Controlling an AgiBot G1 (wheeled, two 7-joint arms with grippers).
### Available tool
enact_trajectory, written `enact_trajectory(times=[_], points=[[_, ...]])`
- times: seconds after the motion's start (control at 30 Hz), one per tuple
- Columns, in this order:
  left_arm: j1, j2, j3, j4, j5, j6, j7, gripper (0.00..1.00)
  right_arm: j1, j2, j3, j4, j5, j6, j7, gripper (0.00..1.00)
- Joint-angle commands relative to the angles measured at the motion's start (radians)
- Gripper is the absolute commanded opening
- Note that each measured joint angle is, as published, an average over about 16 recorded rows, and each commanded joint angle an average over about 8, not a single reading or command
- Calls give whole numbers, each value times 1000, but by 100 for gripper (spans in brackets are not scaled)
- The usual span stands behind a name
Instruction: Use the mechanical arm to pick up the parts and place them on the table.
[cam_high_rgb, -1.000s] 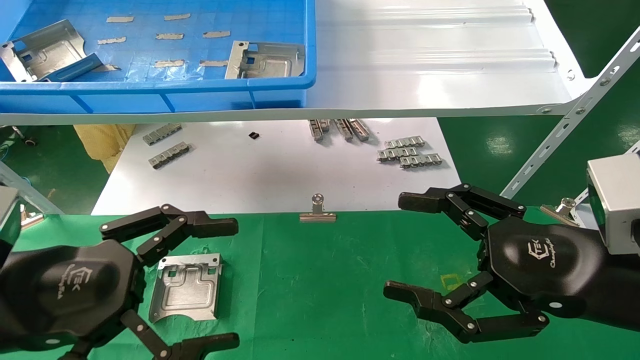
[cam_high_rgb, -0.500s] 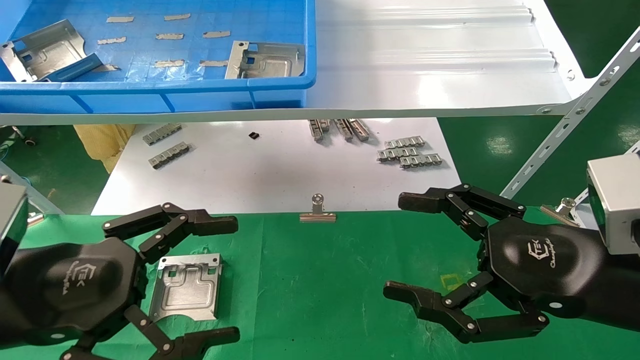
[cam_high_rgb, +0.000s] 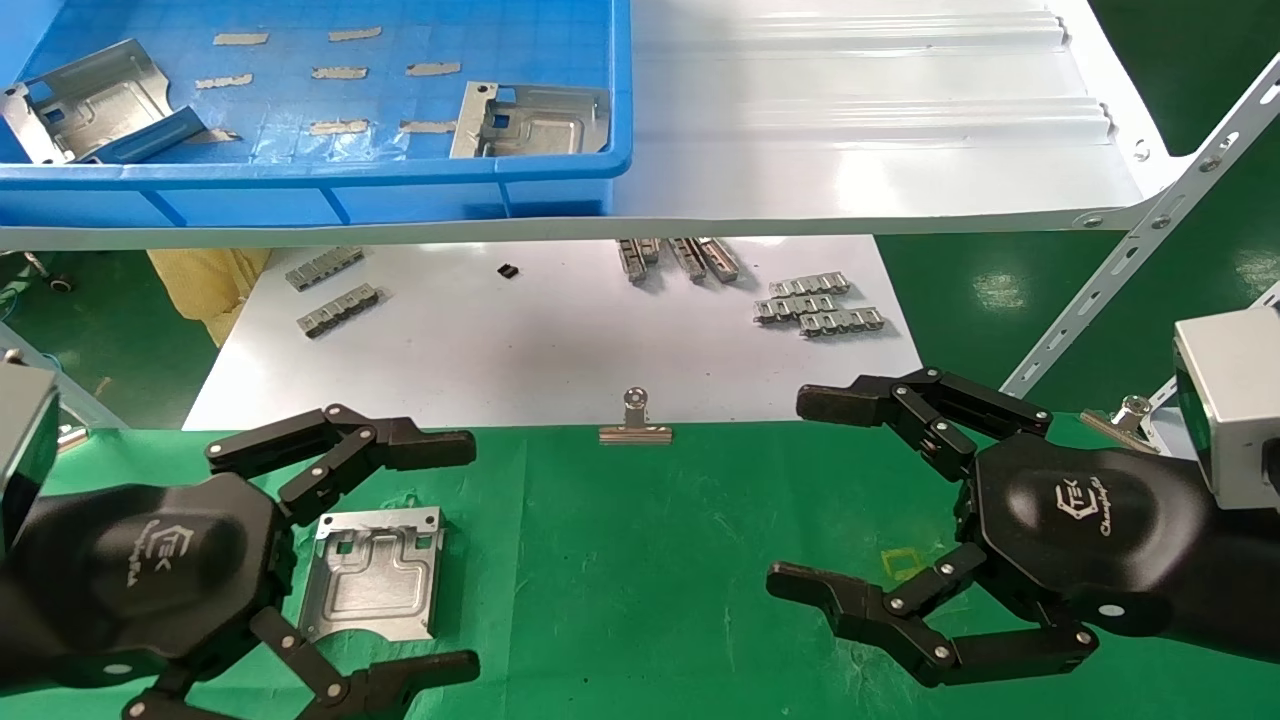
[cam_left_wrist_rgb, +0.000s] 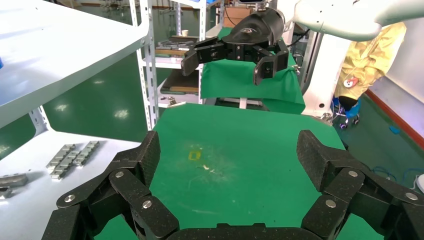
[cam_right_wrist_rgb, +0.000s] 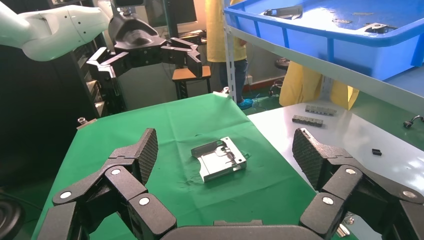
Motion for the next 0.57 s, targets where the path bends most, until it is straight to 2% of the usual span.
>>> enact_trajectory(times=[0.03,0.57], points=[[0,0,0,1,0,0,0,100,0,0,0,0,0,0,0,100],[-1,1,1,2,1,0,1,100,0,0,0,0,0,0,0,100]])
